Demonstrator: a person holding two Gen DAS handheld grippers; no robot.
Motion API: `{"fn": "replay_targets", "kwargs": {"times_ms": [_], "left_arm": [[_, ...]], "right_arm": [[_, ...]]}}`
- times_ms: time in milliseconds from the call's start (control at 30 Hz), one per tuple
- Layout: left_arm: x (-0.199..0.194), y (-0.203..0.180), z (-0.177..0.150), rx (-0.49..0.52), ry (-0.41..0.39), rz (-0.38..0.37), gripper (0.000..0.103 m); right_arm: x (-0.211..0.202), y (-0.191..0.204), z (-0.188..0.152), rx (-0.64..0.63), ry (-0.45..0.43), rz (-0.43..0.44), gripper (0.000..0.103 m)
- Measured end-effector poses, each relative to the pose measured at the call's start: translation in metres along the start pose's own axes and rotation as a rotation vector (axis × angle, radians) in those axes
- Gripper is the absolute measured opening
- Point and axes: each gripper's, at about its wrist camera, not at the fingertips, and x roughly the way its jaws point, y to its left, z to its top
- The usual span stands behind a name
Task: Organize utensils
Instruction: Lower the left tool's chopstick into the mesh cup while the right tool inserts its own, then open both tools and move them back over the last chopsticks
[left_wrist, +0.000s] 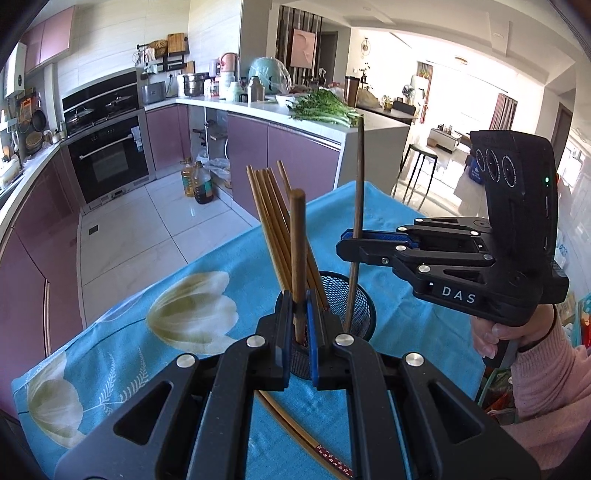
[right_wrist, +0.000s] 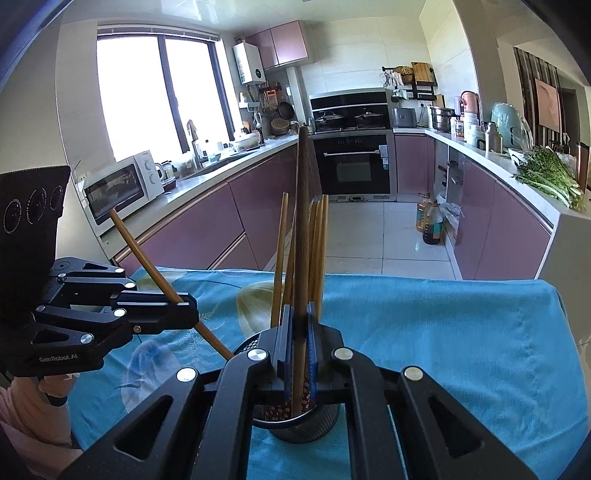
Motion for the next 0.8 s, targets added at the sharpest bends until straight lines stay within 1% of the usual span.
{"fn": "replay_targets", "kwargs": {"times_ms": [167,500,533,600,733,800], "left_arm": [[0.014,0.005,0.01,-0.017,0.027,-0.02,0.008],[0.033,0.018,0.02,-0.087,0.032,-0.025,0.008],[0.034,0.019,0.02,-0.096,0.031,-0.025,0.01],[0.035,0.022,0.018,-0.111,0.023,-0.023,0.012],[0.027,0.026,0.01,-0.136,-0.015,-0.015,0.014],[0.021,0.027,0.005,-0.143,-0.038,-0.005,0.018]], "right_arm": [[0.008,-0.005,0.001,0.021,0.004,-0.003,0.006],[0.02,-0.012,0.002,0.055,0.016,-0.022,0.007],[0.022,-0.013,0.003,0.059,0.017,-0.023,0.009],[0.022,-0.013,0.001,0.07,0.016,-0.023,0.009],[0.021,-0.016,-0.001,0.076,0.014,-0.021,0.01],[0.019,-0.016,-0.002,0.081,0.013,-0.016,0.011]]}}
